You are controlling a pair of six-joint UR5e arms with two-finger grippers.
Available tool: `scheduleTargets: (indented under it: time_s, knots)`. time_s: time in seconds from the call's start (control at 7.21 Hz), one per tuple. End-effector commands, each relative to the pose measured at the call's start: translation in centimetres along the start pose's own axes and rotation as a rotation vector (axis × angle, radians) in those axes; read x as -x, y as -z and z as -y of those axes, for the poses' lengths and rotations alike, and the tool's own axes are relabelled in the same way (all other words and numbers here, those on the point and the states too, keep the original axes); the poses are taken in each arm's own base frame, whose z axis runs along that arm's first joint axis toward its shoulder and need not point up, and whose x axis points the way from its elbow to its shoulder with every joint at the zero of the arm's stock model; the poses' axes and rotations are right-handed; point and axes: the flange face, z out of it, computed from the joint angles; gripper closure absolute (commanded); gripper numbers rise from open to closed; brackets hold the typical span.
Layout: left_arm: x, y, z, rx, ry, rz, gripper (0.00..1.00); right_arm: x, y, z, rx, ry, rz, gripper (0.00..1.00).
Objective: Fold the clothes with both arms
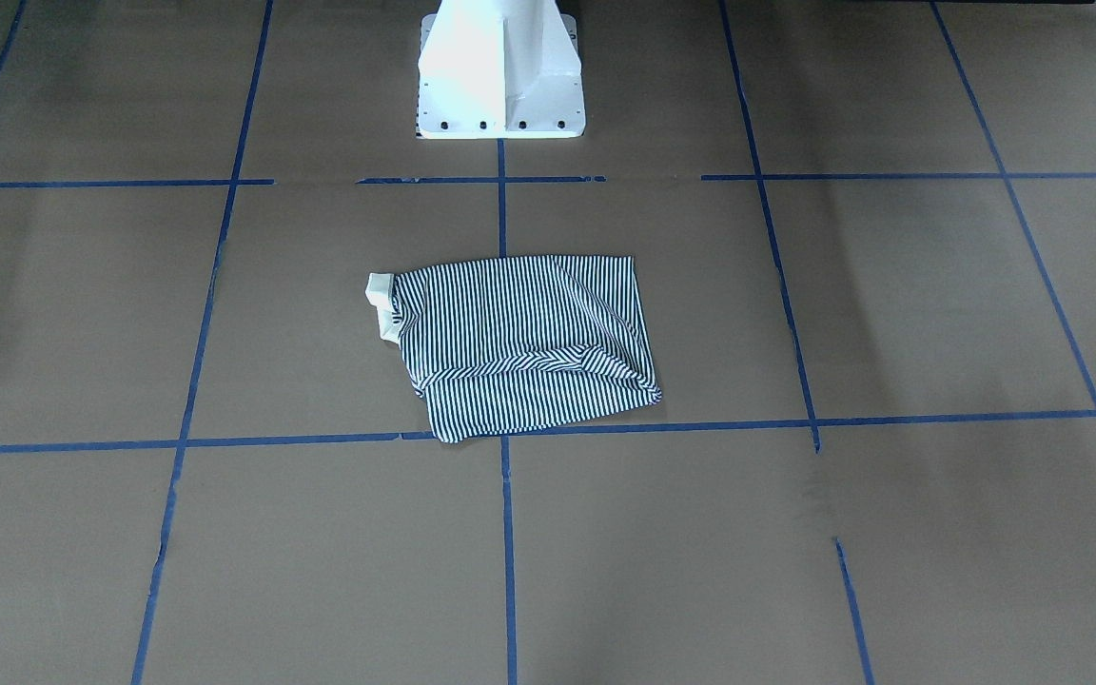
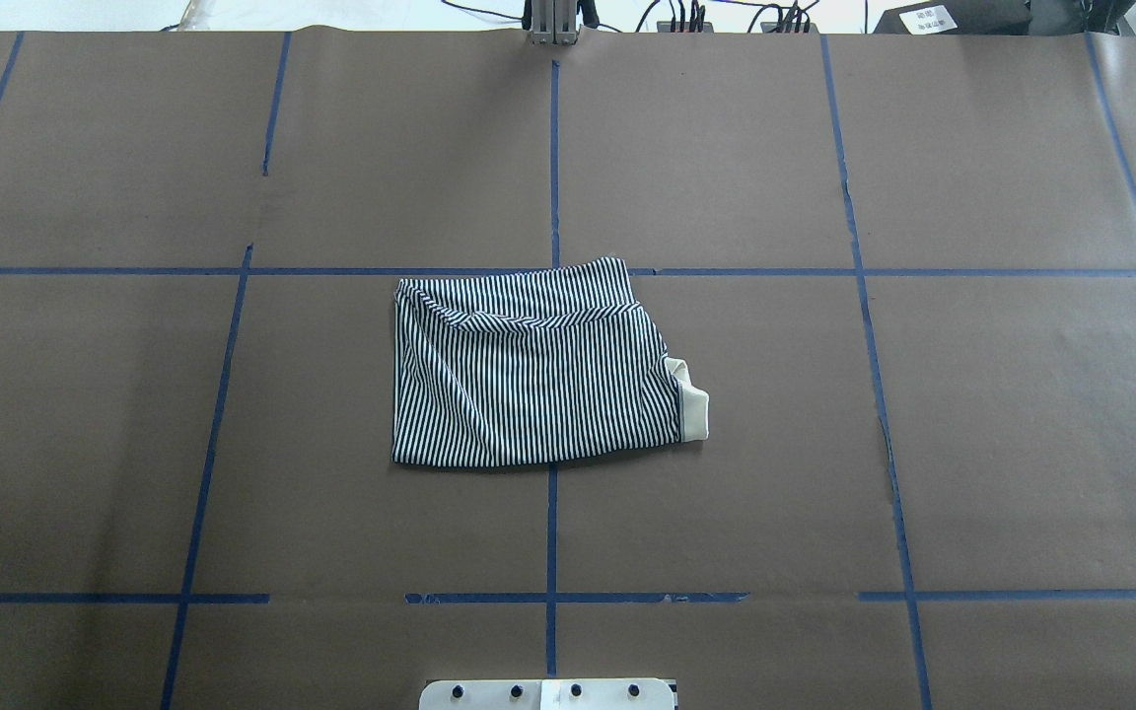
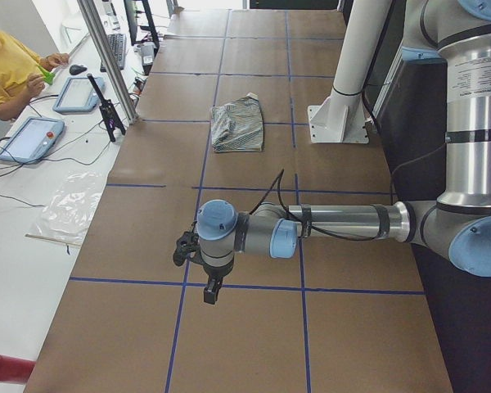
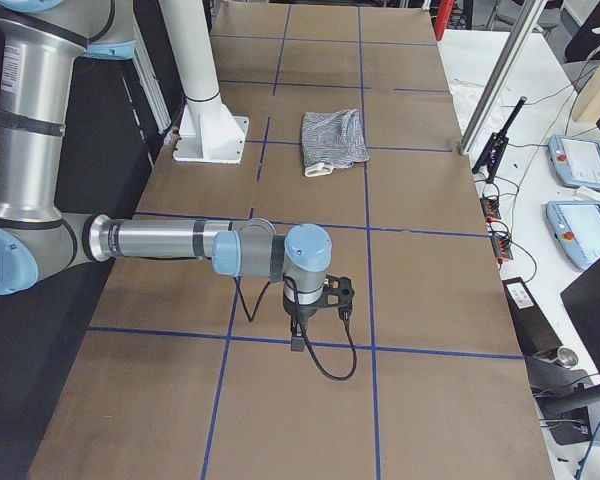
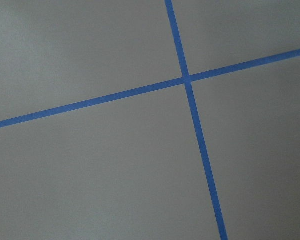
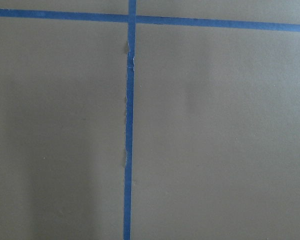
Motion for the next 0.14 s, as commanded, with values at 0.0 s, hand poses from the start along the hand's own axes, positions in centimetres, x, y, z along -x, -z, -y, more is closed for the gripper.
scheduleTargets:
  time_s: [0.0]
  knots:
    - [0.01, -0.01, -0.01, 0.000, 0.001, 0.000, 0.00, -0.08, -0.10, -0.15, 0.002, -0.001, 0.000, 0.00]
